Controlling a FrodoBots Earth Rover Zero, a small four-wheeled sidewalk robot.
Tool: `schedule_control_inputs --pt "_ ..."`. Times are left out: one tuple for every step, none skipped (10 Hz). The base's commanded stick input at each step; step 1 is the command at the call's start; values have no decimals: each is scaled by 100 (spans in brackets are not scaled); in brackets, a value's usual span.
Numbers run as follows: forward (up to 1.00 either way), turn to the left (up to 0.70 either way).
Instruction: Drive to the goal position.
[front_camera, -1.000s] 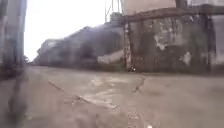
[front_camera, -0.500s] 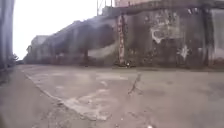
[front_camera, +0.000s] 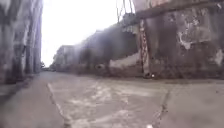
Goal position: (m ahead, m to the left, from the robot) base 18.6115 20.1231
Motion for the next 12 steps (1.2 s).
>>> schedule_control_inputs --pt "0 45" --pt "0 45" --pt "0 45" --pt "85 27" --pt "85 27" --pt "85 27" --pt "85 27" --pt "85 27" --pt "85 27" --pt "85 27" --pt "85 27" --pt "85 27"
